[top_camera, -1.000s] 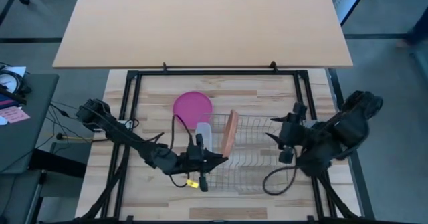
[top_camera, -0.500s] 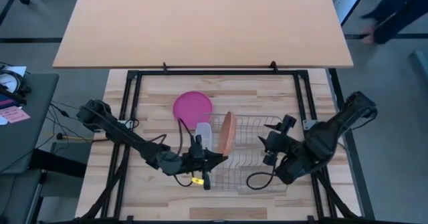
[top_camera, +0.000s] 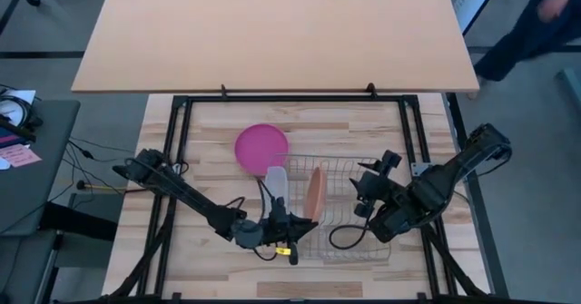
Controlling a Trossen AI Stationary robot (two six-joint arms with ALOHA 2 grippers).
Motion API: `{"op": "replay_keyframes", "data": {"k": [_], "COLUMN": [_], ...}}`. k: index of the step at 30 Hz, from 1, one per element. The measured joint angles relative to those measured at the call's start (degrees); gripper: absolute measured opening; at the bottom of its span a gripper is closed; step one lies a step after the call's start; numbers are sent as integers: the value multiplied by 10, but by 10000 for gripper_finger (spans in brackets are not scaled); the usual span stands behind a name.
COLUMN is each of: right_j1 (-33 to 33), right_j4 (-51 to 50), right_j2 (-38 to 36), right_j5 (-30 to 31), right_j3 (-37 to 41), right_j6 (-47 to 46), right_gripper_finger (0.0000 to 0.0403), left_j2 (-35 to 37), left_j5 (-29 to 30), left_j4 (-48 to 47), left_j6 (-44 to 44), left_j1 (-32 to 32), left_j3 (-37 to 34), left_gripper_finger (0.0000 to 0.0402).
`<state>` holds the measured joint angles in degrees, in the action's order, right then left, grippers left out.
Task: Sort dishes
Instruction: Put the light brown plate in the dish rack
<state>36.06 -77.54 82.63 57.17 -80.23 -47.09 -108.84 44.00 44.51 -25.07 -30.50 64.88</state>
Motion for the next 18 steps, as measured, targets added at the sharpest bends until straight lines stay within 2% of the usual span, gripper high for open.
{"op": "replay_keyframes", "data": {"k": [4,9,18], "right_j1": [3,3,3], "right_j4": [0,0,1], "right_j2": [0,0,0], "right_j5": [0,-2,-2], "right_j3": [0,0,0], "right_j6": [0,0,0], "right_gripper_finger": [225,225,225], "left_j2": [-22,-30,-29], "left_j5": [11,43,13], "left_j4": [6,19,60], "left_j6": [-35,-26,-25], "left_j1": [-5,-14,-14], "left_j3": [0,0,0], "left_gripper_finger": [0,0,0]}}
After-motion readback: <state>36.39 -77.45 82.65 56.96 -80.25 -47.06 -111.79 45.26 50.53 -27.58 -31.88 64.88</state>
